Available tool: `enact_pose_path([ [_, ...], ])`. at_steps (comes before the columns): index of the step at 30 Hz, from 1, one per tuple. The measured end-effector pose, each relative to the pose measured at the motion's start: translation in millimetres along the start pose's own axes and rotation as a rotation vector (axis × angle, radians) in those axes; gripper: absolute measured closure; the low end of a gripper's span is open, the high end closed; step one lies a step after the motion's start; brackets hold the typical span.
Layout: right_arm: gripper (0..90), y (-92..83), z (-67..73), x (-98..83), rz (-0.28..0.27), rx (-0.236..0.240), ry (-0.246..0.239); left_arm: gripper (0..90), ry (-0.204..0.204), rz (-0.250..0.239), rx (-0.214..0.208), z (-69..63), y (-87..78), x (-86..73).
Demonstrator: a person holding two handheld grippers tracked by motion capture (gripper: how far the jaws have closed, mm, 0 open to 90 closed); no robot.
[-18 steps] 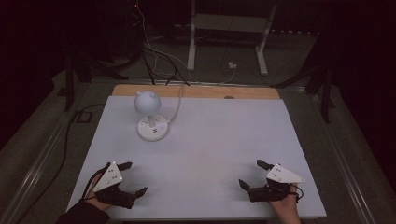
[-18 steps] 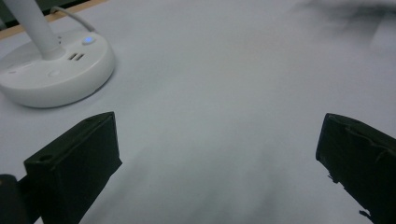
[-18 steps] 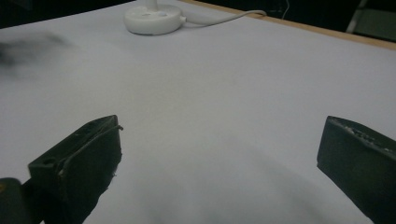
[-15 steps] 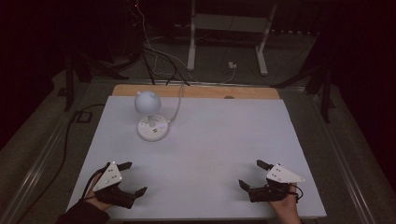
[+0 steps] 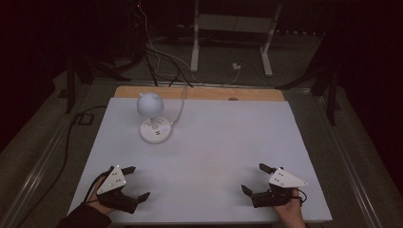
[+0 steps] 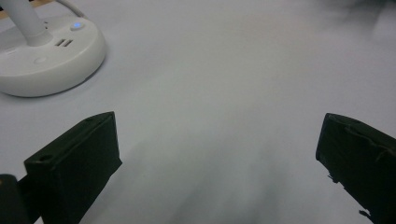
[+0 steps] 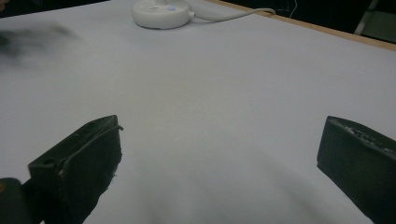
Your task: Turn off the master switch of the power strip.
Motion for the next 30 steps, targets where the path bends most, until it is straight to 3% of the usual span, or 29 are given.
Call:
enact_pose_path([
  [12, 0.0, -2.4, 5.0, 4.0, -0.021, 0.009, -0.012, 0.2, 0.011, 0.034, -0.061, -8.5, 3.8, -0.5],
  [17, 0.0, -3.1, 5.1, 5.4, -0.032, 0.005, -0.002, 0.2, 0.012, 0.052, -0.113, -18.3, 7.7, 3.8],
  [21, 0.0, -3.7, 5.0, 7.1, -0.044, -0.002, 0.008, 0.2, -0.002, 0.043, -0.138, -21.4, 9.0, 13.1],
  [23, 0.0, -4.5, 5.9, 7.6, -0.048, -0.002, 0.005, 0.2, 0.017, 0.049, -0.141, -21.7, 8.0, 17.5],
  [30, 0.0, -7.1, 6.8, 10.6, -0.067, -0.005, 0.001, 0.2, 0.016, 0.043, -0.154, -19.5, 5.9, 34.1],
])
Point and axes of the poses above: each handheld gripper's, and its own axes: y roughly forward along the jaws, x roughly out of its top, z roughly to its left, the point moved 9 cm from there along y, roughly forward along the jaws, and after that the axes turned 14 degrees about y, right-handed, at the moved point
